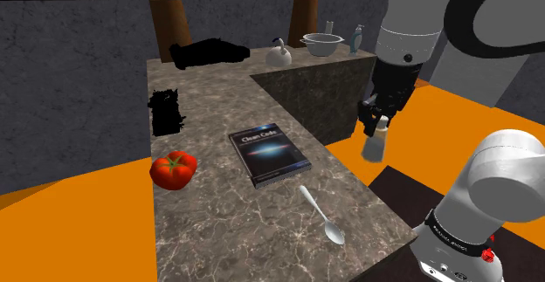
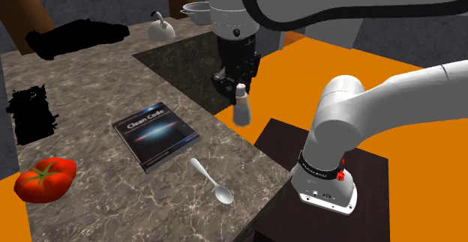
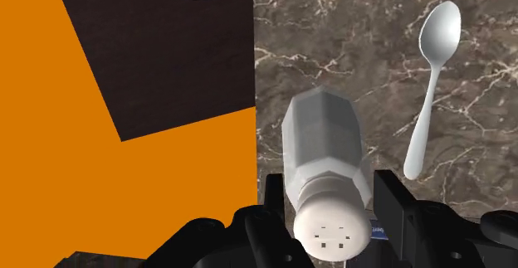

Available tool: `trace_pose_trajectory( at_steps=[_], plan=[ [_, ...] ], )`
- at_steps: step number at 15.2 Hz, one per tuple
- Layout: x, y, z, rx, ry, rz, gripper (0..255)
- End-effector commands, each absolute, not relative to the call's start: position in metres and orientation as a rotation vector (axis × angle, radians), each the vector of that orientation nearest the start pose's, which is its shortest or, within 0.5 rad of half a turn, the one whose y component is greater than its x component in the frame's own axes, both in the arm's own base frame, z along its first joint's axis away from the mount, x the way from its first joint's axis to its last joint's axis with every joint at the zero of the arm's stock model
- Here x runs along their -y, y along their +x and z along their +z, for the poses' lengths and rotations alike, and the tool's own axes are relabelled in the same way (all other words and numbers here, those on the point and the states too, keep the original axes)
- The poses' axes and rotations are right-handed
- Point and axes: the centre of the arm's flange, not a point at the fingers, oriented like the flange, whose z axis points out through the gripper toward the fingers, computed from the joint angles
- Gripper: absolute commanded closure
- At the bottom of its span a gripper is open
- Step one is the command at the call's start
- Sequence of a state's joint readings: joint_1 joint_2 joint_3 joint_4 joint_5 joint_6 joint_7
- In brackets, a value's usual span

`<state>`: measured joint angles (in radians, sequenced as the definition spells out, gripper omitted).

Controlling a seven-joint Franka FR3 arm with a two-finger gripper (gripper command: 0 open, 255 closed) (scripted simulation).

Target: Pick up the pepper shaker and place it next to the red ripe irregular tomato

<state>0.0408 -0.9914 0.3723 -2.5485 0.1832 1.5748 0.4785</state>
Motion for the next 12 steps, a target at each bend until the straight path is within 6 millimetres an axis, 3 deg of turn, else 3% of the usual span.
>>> trace_pose_trajectory(
  at_steps=[1,12],
  plan=[
    [-0.164,0.249,0.535,-0.377,-3.242,-0.051,255],
    [-0.268,0.350,0.536,-0.377,-3.242,-0.051,255]
  ],
)
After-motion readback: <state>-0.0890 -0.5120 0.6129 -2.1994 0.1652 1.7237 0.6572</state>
